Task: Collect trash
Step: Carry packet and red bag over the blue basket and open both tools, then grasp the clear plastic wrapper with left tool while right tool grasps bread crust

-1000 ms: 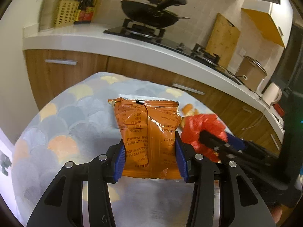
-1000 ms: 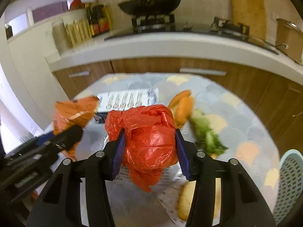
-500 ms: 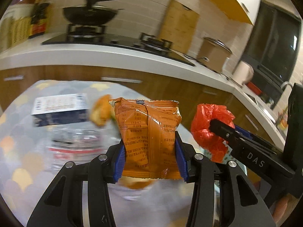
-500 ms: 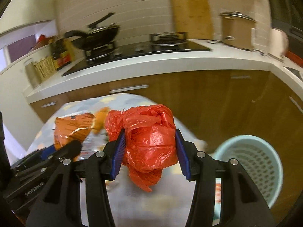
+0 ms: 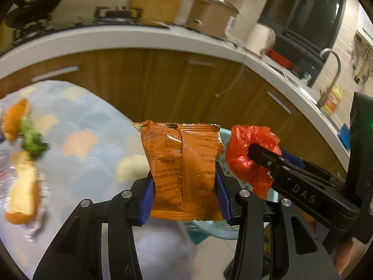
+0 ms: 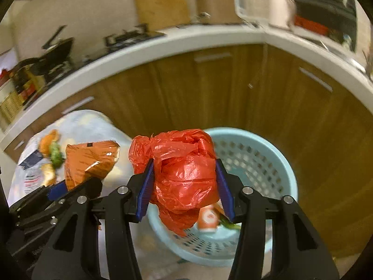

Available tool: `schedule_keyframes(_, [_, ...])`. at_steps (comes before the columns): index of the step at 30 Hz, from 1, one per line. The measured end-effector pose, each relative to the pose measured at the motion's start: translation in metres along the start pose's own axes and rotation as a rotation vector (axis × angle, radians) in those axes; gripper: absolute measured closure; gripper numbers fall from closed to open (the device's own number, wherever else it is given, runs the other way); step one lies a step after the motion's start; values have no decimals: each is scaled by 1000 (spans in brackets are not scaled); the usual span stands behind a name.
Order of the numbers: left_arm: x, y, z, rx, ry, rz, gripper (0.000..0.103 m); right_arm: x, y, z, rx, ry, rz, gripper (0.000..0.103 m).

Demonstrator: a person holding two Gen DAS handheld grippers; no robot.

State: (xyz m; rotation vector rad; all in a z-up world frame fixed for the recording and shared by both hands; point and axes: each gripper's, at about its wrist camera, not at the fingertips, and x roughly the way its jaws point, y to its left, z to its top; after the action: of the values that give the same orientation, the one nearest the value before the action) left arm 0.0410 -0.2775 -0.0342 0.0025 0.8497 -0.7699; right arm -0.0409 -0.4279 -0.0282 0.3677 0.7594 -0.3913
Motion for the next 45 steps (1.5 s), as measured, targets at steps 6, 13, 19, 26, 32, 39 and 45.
schedule_keyframes(6, [35, -12, -1, -8, 67, -18, 57, 23, -25, -6, 44, 78, -48, 52])
schedule_keyframes(13, [39, -10, -2, 0, 74, 1, 39, 43, -45, -8, 107, 126, -54, 45])
schedule_keyframes(19, [24, 3, 2, -26, 50, 1, 36, 34, -40, -5, 113, 107, -45, 42])
schedule_keyframes(26, [-20, 23, 8, -54, -33, 21, 36, 6, 3, 7, 47, 24, 29, 42])
schedule_keyframes(32, [-70, 58, 8, -102, -116, 73, 36, -16, 65, 12, -52, -44, 133, 43])
schedule_keyframes(39, [-127, 123, 1, -188, -187, 165, 36, -31, 142, 7, -191, -91, 233, 43])
schedule_keyframes(45, [-162, 178, -9, -245, -214, 261, 37, -25, 197, -10, -276, -85, 327, 43])
